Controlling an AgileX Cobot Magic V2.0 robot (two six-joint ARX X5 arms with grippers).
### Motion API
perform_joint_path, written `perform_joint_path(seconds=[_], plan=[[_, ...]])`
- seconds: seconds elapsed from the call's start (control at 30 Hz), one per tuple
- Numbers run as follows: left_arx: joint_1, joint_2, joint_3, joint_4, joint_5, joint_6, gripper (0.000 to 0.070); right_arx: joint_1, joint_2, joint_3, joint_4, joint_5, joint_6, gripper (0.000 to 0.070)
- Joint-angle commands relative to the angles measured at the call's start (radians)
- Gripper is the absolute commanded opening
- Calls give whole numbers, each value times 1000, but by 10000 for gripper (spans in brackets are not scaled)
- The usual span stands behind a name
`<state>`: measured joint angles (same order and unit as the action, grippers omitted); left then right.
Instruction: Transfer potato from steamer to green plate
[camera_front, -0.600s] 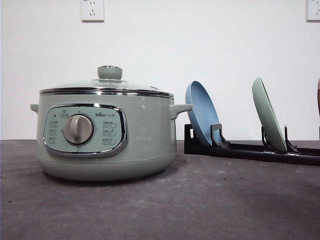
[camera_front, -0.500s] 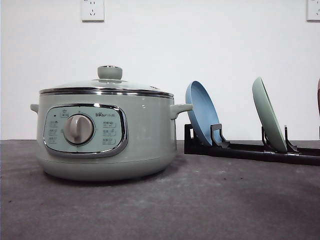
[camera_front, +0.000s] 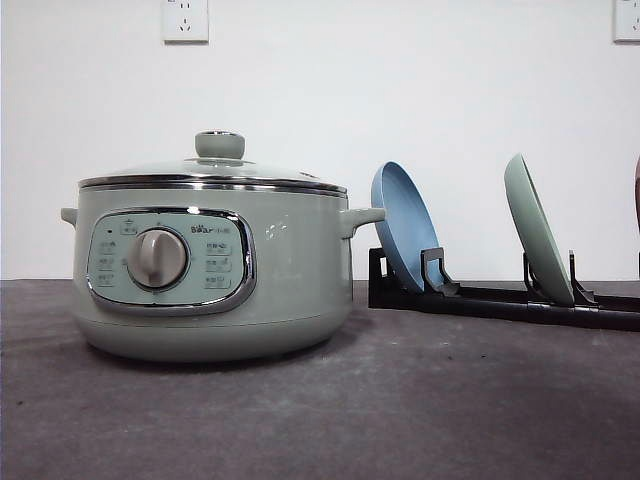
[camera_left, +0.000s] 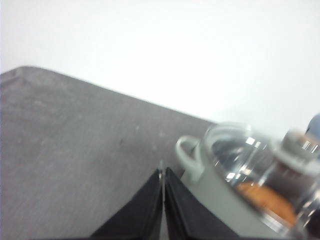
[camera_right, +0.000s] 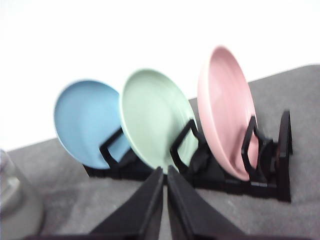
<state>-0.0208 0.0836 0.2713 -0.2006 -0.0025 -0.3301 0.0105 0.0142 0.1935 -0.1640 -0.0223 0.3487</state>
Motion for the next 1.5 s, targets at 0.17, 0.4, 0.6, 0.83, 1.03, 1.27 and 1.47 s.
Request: perform_joint_path(seconds=[0.17, 0.4, 0.6, 0.83, 1.03, 1.27, 1.47], plan=[[-2, 212, 274, 4, 26, 16, 3, 2, 99, 244, -152, -37, 38, 1], [-58, 436, 562, -58, 112, 31, 2, 2, 221, 534, -389, -135, 24, 1], [-132, 575, 776, -156, 190, 31, 3, 2, 318, 736, -520, -276, -40, 1], [-191, 696, 947, -386, 325, 70, 2, 6, 418, 876, -642, -468, -133, 1], [-230, 746, 979, -515, 382, 168, 2, 75, 450, 891, -667, -490, -204, 1], [-250, 759, 979, -624, 381, 241, 2, 119, 484, 891, -708, -539, -346, 1], [-264, 777, 979, -622, 382, 315, 2, 119, 532, 891, -703, -538, -357, 1]])
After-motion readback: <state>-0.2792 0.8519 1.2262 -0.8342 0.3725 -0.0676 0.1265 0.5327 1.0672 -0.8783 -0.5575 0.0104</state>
